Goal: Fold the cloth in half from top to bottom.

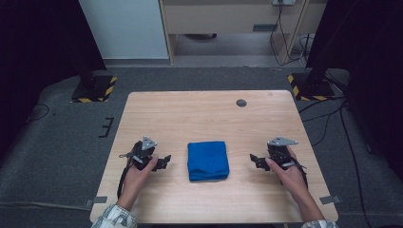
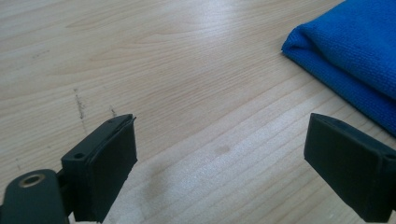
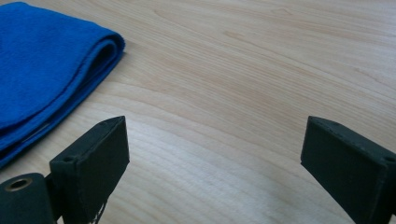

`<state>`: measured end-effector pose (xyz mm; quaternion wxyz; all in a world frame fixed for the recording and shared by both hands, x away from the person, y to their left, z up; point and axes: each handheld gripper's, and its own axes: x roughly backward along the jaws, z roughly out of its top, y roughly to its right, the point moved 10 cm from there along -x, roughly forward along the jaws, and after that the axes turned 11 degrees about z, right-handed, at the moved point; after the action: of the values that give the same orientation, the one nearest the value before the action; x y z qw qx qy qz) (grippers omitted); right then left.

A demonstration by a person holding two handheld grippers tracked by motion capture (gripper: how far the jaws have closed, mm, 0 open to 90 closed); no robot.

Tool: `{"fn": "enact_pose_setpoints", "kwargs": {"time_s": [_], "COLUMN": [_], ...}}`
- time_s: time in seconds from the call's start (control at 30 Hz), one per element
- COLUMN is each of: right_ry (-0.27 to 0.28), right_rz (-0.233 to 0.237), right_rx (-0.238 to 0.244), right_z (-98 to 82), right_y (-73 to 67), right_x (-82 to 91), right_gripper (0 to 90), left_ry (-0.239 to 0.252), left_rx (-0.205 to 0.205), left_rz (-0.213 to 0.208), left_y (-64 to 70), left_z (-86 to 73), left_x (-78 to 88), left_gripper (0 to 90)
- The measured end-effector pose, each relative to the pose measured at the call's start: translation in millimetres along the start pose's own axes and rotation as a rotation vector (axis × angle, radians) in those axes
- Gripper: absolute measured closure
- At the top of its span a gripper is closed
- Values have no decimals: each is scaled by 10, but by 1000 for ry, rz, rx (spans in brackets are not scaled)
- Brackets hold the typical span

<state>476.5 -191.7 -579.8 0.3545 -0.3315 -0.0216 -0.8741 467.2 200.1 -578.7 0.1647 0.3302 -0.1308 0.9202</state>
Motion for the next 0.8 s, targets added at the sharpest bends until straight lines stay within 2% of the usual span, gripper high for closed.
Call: {"fn": "enact_pose_setpoints", "kwargs": {"time_s": [0.07,0.2,0.3,0.43,0.57,0.73,0.8], "right_ry": [0,13,35,46,42,15,-24], "right_rz": [-9,-31,-20,-40,-101,-125,-135], "right_rx": [-29,-66,-118,-143,-137,-141,-132], "right_z": [10,60,104,168,212,195,135], "right_y": [90,266,366,515,651,713,706], "right_x": [-14,-16,-9,-9,-28,-135,-209], "right_gripper": [93,105,106,107,112,116,95], "left_ry": [-8,0,-8,-29,-41,-57,-72], "left_rx": [1,42,52,63,66,57,54], "left_rz": [2,0,13,37,43,51,58], "left_y": [-58,-197,-306,-434,-495,-499,-495], "left_z": [13,64,97,107,81,27,-8], "left_x": [-22,-57,-115,-210,-297,-394,-428], "left_gripper": [86,86,86,86,87,84,83]}}
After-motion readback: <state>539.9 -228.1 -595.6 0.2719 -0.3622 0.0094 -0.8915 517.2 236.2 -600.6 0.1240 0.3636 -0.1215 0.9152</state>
